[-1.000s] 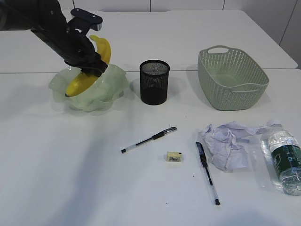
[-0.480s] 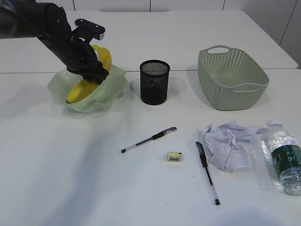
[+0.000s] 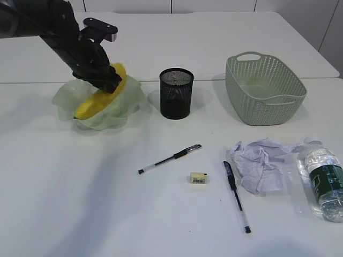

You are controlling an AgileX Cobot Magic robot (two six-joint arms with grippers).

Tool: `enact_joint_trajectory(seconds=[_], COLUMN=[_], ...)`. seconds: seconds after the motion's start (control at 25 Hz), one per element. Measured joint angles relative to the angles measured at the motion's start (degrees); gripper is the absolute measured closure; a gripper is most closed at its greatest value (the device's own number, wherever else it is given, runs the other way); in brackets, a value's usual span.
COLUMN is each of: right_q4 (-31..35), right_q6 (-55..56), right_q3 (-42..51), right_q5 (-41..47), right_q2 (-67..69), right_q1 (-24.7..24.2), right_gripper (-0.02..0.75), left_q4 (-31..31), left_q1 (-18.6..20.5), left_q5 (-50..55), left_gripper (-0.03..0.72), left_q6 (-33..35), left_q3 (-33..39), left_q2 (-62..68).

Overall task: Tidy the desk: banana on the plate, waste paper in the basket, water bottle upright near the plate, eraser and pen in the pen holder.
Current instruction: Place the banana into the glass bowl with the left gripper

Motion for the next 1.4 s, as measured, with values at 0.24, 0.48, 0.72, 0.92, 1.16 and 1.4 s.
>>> enact_joint_trajectory(seconds=[0.24,0.48,0.72,0.92,1.16,1.4], right_q4=[0.0,0.0,0.0,0.0,0.0,0.8], right_q6=[0.1,0.1,0.1,0.1,0.1,0.1], right_q3=[0.0,0.0,0.0,0.0,0.0,0.0], right_q5=[0.8,0.8,1.0,1.0,1.0,1.0], right_q2=[0.0,0.0,0.0,0.0,0.0,0.0], right_q1=[0.0,0.0,0.0,0.0,0.0,0.0], right_gripper=[0.237,0.237,0.237,0.237,0.237,0.237], left_q4=[0.2,0.2,0.3,0.3,0.3,0.3], left_q1=[0.0,0.0,0.0,0.0,0.0,0.0], left_q5=[1.8,5.8,11.7,17.2,22.2,26.8], left_gripper=[0.311,0.305,0.3,0.299,0.298,0.298], left_q6=[0.0,0.0,0.0,0.0,-0.5,-1.9], left_q3=[-2.3,-4.6,-5.1,-5.1,-5.1,-5.1], left_q2=[0.0,0.0,0.0,-0.4,-3.1,-5.7])
